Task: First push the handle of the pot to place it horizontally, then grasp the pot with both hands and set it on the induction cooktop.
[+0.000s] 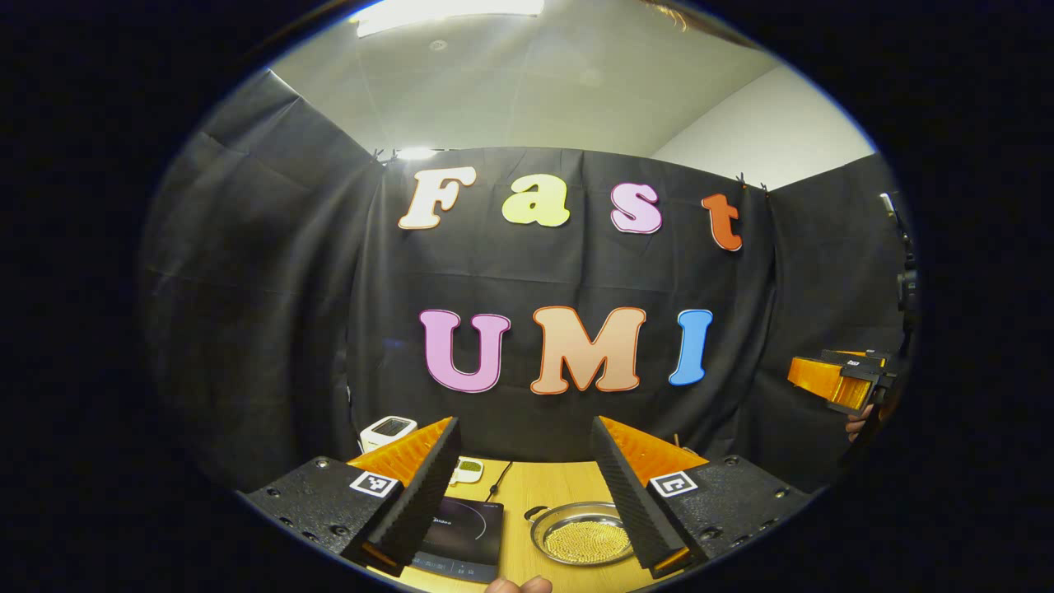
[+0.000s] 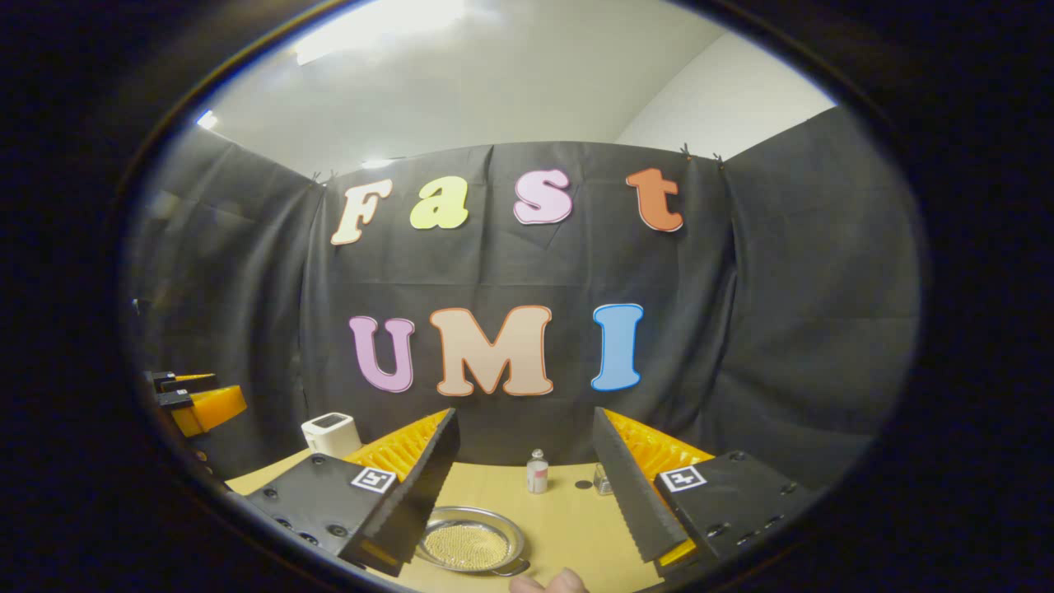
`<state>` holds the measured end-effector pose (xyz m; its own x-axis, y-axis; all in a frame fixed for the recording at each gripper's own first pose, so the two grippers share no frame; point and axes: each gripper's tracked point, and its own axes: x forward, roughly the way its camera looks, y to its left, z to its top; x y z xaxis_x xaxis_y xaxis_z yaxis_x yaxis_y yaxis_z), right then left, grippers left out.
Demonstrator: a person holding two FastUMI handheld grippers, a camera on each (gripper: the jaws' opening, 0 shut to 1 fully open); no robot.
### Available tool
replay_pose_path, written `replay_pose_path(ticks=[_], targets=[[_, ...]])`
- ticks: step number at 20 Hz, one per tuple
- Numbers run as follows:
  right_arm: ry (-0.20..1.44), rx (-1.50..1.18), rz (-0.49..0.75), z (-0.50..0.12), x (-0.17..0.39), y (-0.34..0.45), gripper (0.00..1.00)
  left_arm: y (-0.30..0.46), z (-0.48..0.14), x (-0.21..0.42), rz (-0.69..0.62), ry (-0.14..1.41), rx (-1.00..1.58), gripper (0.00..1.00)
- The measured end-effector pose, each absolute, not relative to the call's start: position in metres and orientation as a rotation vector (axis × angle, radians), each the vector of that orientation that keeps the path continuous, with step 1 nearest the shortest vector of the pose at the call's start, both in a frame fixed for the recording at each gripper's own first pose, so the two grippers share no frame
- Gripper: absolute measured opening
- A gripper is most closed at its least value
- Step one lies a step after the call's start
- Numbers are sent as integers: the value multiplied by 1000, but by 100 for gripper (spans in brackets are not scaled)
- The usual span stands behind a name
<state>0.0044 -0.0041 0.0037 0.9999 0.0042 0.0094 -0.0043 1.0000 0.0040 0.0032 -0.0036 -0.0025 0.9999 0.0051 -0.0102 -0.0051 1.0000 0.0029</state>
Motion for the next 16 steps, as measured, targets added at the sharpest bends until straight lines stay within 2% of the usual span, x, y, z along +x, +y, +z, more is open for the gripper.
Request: replay_pose_path(ticks=[1,2,15,16], targets=[[-7,6,5,3,5,-4,99,-4,-2,4,5,10,6,95],[-6,8,6,3,6,-3,99,-3,-2,4,5,8,7,92],[-3,9,5,0,11,4,98,4,-5,7,14,11,6,92],[-5,8,5,0,11,5,100,5,-4,8,15,10,6,92]])
